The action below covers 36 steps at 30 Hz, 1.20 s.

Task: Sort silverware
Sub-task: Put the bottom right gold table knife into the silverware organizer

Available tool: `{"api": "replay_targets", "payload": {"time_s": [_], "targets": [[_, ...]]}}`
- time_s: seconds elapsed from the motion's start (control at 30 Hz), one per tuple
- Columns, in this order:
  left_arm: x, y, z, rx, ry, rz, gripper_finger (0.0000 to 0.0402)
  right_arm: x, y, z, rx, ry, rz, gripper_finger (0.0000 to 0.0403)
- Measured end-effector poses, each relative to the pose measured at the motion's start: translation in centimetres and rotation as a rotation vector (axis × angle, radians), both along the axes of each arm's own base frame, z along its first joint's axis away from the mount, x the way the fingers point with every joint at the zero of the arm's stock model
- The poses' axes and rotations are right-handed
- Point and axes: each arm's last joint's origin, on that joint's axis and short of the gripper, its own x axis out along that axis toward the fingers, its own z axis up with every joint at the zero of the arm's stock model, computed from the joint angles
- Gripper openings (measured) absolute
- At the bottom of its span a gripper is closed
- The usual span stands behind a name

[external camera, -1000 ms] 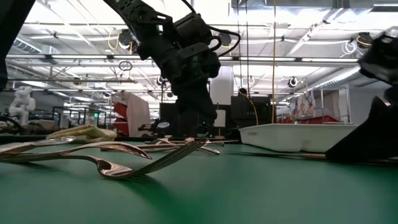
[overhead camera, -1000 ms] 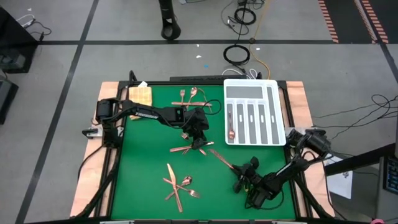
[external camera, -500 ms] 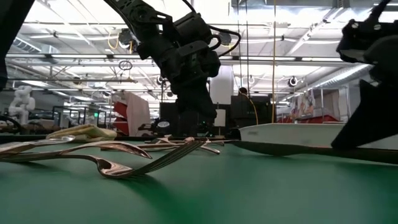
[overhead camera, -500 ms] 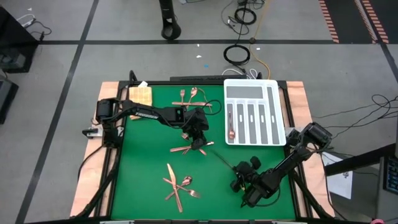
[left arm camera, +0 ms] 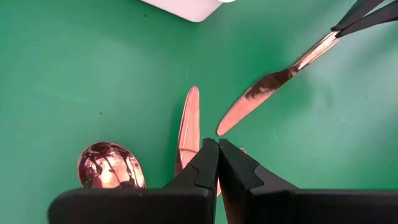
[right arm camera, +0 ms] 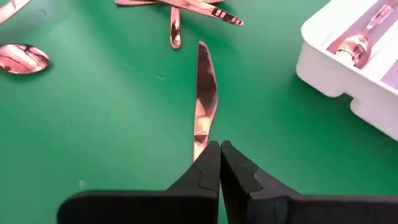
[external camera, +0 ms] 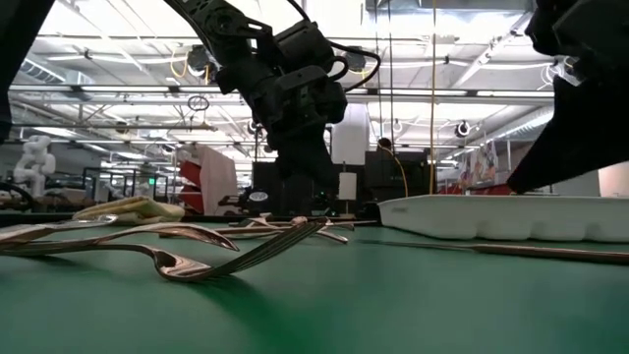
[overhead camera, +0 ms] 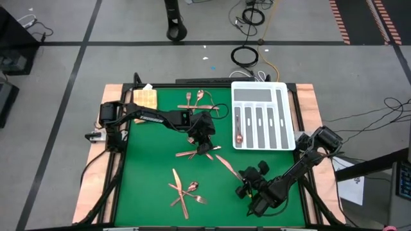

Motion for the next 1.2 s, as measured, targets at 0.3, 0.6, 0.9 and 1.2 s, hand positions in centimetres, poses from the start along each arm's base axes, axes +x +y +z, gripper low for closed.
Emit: {"api": "replay_targets", "payload": {"time_s": [0.3, 0.6, 0.9, 1.2], "targets": [[0.0, 0.0, 0.0, 0.012, -0.009, -0.023, 0.0015, 0.1, 0.9, -2.0, 0.104, -0.029, 0.104, 0.0064], [0.0, 0.0, 0.0, 0.013, -0.01, -0.013, 0.0015, -0.8, 1.4, -5.0, 0.04, -0.138, 0.036, 0.0205], [0.0, 0.0, 0.0, 0.001, -0.002, 0.012, 0.0015, -1.4, 2.3, -2.2, -0.031, -0.227, 0.087, 0.0205], [0.1, 0.2, 0.0, 0.047, 0.004, 0.047, 0.0015, -4.0, 1.1, -5.5, -0.013, -0.082, 0.07, 0.0212]]}}
